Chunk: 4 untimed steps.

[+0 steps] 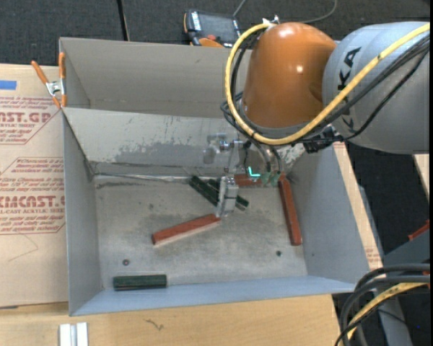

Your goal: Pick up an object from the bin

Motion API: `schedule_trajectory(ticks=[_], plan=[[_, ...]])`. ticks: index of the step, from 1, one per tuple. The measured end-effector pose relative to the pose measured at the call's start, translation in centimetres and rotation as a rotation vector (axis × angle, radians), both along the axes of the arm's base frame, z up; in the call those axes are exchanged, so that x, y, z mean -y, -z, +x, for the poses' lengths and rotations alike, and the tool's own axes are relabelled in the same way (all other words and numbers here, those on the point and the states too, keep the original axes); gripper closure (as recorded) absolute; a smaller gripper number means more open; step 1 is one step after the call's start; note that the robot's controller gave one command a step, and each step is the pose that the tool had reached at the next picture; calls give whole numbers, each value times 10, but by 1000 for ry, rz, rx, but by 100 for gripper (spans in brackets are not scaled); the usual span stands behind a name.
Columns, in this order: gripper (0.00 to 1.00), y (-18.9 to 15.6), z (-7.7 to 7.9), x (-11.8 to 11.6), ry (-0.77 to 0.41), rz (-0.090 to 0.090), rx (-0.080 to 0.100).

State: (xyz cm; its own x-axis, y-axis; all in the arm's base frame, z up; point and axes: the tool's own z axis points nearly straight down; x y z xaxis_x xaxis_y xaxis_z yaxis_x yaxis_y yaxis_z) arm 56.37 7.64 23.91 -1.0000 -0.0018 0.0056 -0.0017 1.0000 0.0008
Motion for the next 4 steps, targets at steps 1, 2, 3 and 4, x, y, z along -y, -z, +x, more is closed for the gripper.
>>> schedule_trajectory(ticks=[1, 2, 3, 4], plan=[[0, 173, -1, -90, 31, 0, -1], [0, 170, -30, 5, -235, -2, 4], [100, 169, -29, 2, -236, 1, 8], [100, 44, -47, -29, -297, 1, 14]])
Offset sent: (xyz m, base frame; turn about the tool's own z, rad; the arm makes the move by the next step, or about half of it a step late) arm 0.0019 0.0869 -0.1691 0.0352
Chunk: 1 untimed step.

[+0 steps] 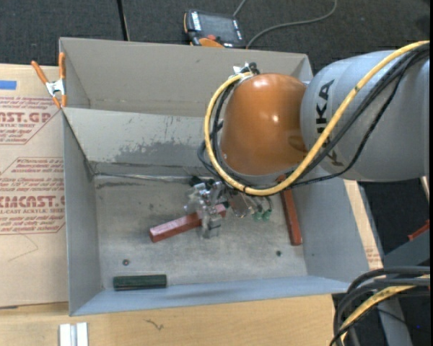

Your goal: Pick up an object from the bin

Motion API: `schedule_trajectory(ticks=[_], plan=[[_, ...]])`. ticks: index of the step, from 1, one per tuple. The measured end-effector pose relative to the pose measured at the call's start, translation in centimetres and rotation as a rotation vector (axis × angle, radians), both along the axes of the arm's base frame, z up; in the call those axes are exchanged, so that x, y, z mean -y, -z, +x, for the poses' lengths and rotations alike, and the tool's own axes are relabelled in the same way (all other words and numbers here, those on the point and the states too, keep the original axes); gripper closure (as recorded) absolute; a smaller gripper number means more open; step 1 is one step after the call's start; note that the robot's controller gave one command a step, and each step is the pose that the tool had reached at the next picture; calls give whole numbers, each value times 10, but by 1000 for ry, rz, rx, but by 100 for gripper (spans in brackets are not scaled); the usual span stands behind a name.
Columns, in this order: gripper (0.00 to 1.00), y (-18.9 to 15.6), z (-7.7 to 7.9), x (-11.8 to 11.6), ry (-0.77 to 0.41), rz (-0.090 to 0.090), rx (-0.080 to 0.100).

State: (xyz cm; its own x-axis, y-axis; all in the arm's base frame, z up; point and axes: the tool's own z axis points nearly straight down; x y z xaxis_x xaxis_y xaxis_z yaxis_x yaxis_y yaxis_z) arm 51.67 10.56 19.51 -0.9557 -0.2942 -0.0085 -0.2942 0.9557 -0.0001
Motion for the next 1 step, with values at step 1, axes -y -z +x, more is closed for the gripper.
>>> schedule_trajectory(ticks=[1], plan=[[100, -95, 3, -6, 7, 0, 3]])
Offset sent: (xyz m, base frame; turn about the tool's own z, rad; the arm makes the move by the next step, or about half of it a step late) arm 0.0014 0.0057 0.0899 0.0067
